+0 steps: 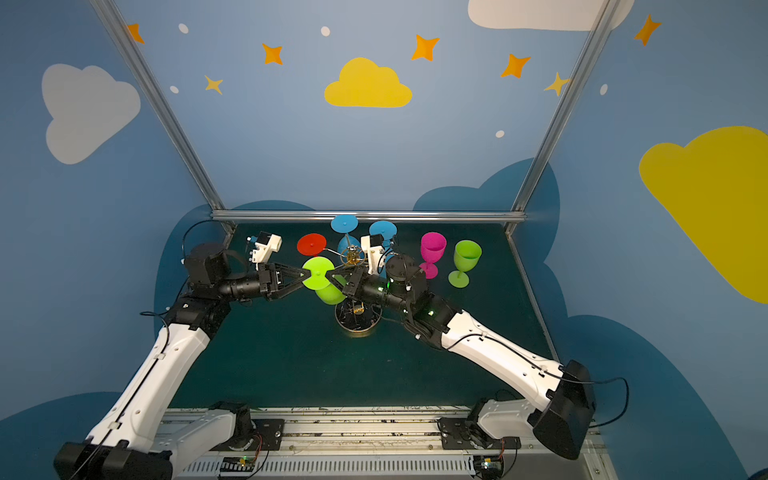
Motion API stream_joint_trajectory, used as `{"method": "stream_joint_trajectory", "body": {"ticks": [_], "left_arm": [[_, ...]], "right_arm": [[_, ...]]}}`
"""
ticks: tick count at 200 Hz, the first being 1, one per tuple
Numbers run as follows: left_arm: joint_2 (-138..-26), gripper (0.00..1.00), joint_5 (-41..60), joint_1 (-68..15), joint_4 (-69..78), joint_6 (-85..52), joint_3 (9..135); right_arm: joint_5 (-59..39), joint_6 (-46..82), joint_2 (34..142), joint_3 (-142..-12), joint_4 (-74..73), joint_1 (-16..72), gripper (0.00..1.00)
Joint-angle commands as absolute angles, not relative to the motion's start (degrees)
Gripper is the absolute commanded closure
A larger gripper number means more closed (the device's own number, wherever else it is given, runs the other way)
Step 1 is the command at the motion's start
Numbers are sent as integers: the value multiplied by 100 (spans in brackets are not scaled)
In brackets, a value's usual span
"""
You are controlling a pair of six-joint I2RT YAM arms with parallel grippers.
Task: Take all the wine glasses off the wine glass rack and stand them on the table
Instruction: 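Close the left gripper on the glass base beside the right gripper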
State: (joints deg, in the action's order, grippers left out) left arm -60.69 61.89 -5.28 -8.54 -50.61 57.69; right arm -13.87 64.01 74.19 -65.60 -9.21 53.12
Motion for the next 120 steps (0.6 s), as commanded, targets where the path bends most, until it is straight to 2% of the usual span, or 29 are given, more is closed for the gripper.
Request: {"method": "stream_joint_trajectory", "body": {"ticks": [1,55,120], "left_arm": [[-6058,60,6214,-545,-620,-5120,5960],[-6108,64,6199,-606,-449,-5238,5961],[-6259,78,6163,-782,-404,-5206,6020]], "right_arm": [[-1424,6308,7339,-6551,-1239,5282,100],[-1425,6354,7343,-6506,-1213,5283,100],[-1401,6365,7367,-6482,-1165,5281,100]]}}
